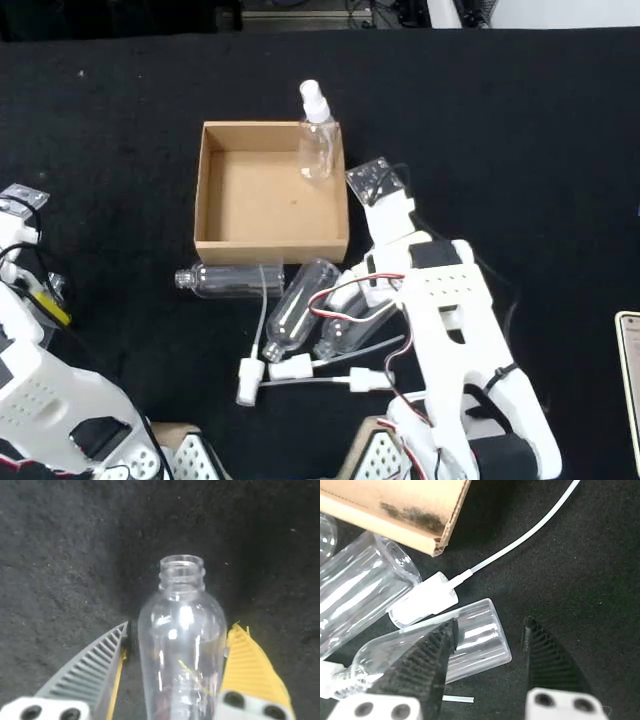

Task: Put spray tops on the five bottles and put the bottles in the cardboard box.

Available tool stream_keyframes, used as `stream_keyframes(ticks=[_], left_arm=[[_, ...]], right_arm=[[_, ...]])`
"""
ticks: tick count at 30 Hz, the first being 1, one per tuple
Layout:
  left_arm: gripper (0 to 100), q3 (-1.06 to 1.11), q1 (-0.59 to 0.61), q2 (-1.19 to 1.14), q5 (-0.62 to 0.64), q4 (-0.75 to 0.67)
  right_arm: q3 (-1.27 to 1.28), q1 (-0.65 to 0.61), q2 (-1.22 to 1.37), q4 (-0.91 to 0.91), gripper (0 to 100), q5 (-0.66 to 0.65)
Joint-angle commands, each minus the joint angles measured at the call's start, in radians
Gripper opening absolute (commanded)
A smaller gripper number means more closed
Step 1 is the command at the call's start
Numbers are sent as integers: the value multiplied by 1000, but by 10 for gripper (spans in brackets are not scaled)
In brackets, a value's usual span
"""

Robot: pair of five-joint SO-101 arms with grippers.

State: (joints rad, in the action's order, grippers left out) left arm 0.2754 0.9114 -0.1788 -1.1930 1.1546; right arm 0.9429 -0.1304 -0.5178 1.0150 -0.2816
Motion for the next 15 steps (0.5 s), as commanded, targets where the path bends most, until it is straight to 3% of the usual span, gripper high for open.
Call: stream_keyframes(ticks=[1,8,14,15], left_arm=[[286,27,2,9,-8,-61],[273,56,-1,20,-2,-69],[23,-8,-2,21,0,60],[30,-28,-2,21,0,92]], right_arm=[[-1,-17,-48,-9,191,-5],[-1,-17,-48,-9,191,-5],[-18,-15,-54,12,191,-12],[-28,-15,-54,28,191,-12]])
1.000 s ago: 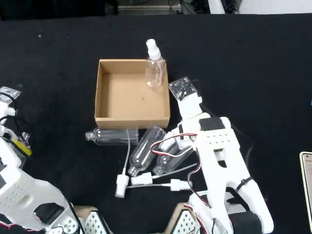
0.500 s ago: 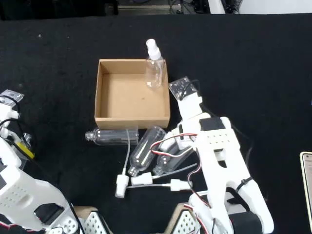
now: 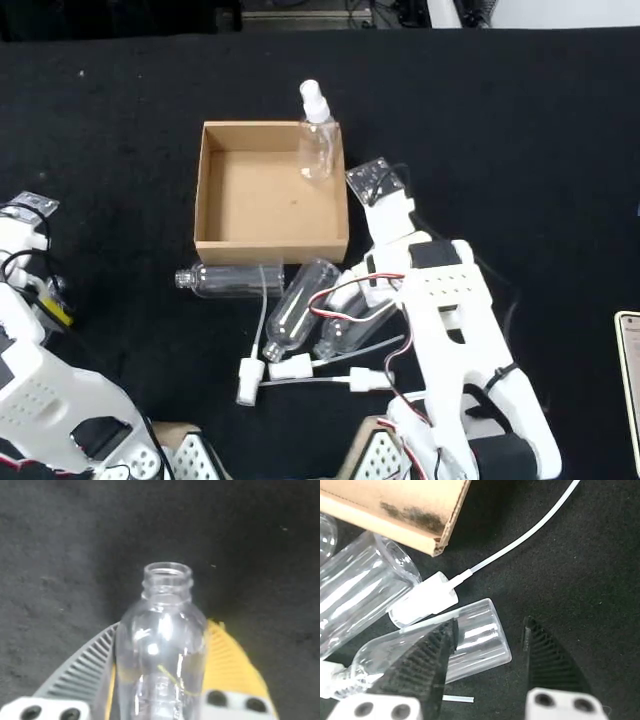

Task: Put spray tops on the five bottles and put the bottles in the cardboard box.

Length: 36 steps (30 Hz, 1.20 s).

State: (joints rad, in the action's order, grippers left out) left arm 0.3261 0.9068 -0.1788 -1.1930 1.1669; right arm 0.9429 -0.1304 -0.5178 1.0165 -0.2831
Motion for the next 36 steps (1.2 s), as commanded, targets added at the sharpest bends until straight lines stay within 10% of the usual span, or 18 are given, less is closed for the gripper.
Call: stream_keyframes(ticks=[1,17,26,36], left_arm=[[54,-99,2,21,0,107],[68,-209,10,20,210,178],[68,-248,59,9,275,133],[68,-334,188,-12,275,81]], right_arm=[[-44,-15,-54,44,191,-12],[-282,-328,-56,446,191,-465],[-309,-749,-47,433,194,-511],[-311,-885,136,245,195,-459]])
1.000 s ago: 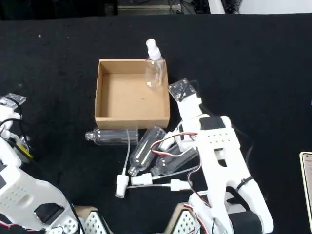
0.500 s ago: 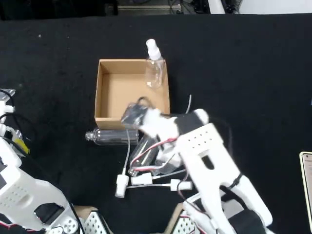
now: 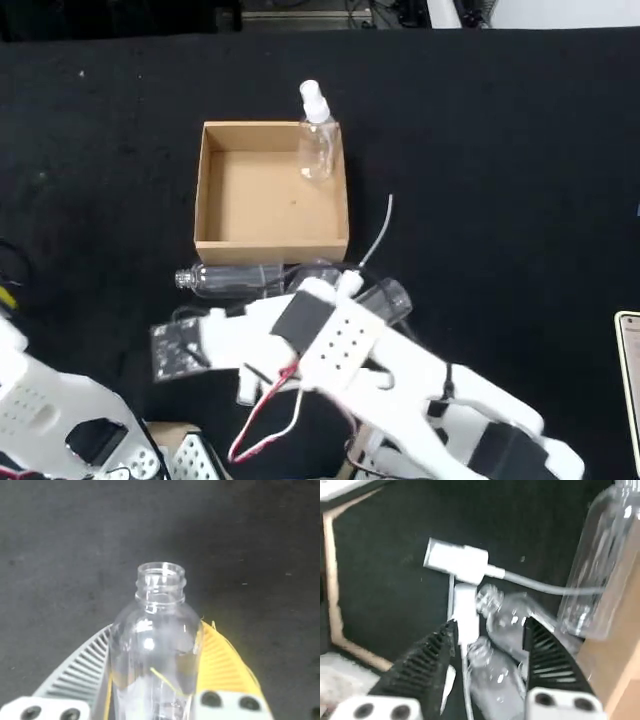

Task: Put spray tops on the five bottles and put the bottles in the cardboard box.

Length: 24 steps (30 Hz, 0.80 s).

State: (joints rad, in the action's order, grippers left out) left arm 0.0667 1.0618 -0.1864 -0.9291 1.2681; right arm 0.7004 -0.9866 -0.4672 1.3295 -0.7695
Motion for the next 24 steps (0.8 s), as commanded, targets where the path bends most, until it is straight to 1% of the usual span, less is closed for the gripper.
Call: stream_keyframes(ticks=[1,7,11,13,19,24], left_arm=[[68,-94,45,-20,11,-20],[68,-240,122,-166,12,-14],[68,-303,157,-235,6,-14],[68,-325,165,-259,5,-14],[68,-329,166,-281,3,-14],[68,-329,160,-284,3,-14]], right_arm=[[-70,-38,120,-83,195,26],[-114,-107,255,-97,200,25],[-111,-144,289,-109,292,25],[-110,-146,303,-140,316,25],[-94,-146,395,-152,306,-103],[-105,-147,447,-158,306,-143]])
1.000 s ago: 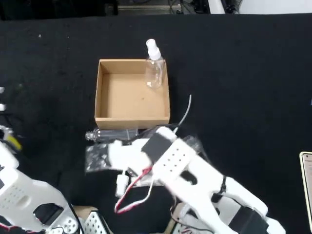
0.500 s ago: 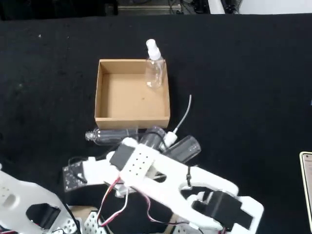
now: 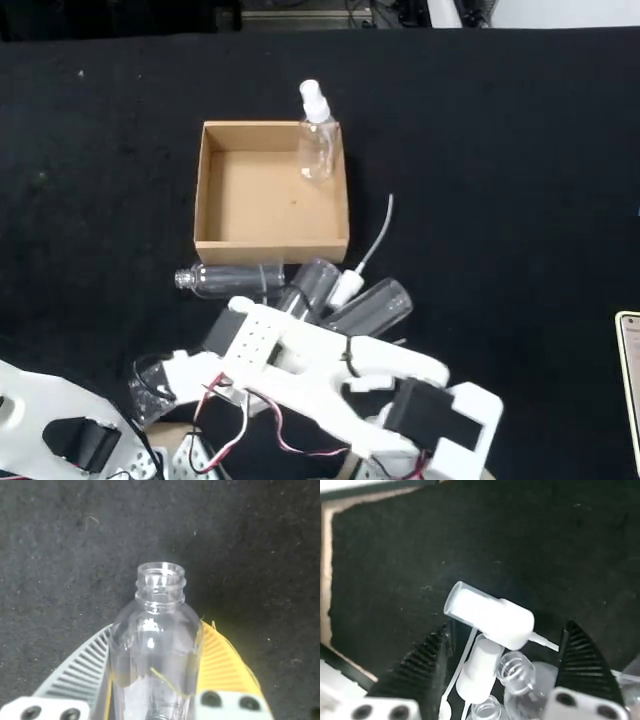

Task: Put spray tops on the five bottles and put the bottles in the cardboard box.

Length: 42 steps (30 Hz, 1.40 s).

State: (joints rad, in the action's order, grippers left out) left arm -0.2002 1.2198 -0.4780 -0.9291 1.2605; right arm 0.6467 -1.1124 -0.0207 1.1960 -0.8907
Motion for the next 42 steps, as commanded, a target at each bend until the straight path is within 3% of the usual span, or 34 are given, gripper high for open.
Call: stream_keyframes(ticks=[1,14,20,24,35,42], left_arm=[[68,-62,1,8,3,-6],[68,-62,1,8,3,-6],[68,-62,4,8,3,-6],[68,-62,7,8,3,-6],[68,-53,2,15,6,-6],[68,-51,7,6,11,-6]], right_arm=[[-54,-21,5,-38,306,-18],[-73,-14,12,-189,164,137],[-165,5,-27,-190,165,374],[-194,41,-108,-183,165,465],[-157,86,-476,-60,166,511],[-88,-2,-357,-137,198,459]])
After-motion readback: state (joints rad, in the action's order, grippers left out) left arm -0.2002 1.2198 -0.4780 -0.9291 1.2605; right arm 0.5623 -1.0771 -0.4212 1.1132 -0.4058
